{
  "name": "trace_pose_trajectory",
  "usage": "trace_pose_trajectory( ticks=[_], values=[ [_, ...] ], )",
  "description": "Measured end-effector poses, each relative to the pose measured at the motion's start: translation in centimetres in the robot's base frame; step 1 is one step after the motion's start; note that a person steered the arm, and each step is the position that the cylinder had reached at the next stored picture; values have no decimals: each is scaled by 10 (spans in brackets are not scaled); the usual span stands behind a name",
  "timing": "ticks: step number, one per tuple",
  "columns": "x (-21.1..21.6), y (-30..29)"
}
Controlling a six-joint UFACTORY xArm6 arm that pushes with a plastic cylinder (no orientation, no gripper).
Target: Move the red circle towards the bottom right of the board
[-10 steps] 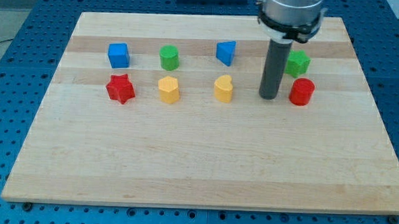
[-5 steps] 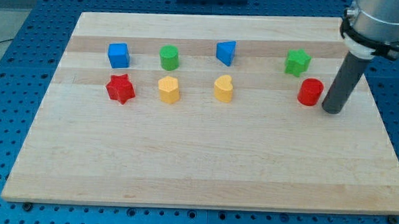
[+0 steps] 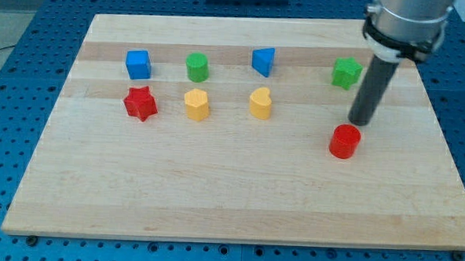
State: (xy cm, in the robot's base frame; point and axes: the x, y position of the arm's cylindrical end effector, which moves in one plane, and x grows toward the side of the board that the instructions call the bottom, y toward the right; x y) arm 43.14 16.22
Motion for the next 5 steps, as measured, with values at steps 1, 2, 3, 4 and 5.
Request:
trace_pose_trajectory(
  ticks=[1, 2, 3, 4, 5],
  values=[
    [31, -26],
    [60, -8],
    [69, -18],
    [73, -20],
    [94, 22]
  ],
)
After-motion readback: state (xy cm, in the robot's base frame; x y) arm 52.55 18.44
